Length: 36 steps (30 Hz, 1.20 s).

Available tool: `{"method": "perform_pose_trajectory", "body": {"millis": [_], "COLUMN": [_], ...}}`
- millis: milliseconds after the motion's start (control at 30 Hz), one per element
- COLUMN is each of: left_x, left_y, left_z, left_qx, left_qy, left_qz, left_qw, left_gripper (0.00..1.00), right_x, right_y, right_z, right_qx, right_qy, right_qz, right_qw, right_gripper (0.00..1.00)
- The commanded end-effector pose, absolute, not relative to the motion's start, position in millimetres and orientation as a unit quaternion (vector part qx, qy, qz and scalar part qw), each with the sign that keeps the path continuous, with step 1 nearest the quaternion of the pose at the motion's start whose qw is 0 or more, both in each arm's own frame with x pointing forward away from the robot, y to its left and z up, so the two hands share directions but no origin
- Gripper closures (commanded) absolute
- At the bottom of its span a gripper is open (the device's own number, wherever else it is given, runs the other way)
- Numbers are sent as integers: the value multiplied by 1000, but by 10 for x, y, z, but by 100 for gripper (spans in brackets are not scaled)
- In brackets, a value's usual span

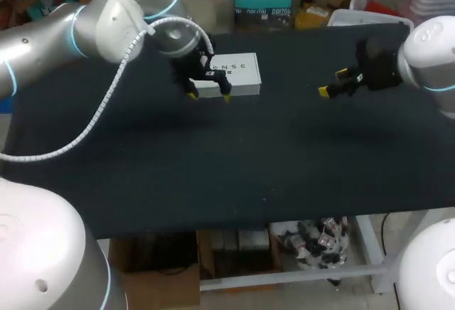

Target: Assemble the packaging by folding the flat box into shape, placing the metal phone stand inside, and closing the box properly

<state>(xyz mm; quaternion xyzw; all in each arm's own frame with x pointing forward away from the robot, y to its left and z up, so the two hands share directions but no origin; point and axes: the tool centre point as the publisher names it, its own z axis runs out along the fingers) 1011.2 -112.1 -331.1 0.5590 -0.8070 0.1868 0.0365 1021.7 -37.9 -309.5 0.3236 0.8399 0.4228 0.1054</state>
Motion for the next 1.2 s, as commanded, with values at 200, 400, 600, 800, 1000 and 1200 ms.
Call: {"method": "perform_pose_trajectory", "body": {"millis": [200,400,600,800,1000,1200], "left_x": [9718,9574,9457,9406,9387,9336], "left_y": [-841,-789,-823,-873,-795,-705], "left_z": [-3234,-3194,-3181,-3184,-3082,-3002], "left_qx": [498,470,462,441,398,375], "left_qy": [-810,-816,-809,-801,-795,-792], "left_qz": [304,327,358,405,458,481], "left_qw": [67,79,57,-6,-20,-12], "left_gripper": [0,0,0,0,0,0], "right_x": [10223,10223,10223,10223,10223,10223], "right_y": [-395,-395,-395,-395,-395,-395], "right_z": [-3094,-3094,-3094,-3094,-3094,-3094], "right_qx": [322,322,322,322,322,322], "right_qy": [840,840,840,840,840,840], "right_qz": [425,425,425,425,425,425], "right_qw": [103,103,103,103,103,103], "right_gripper": [0,0,0,0,0,0]}}
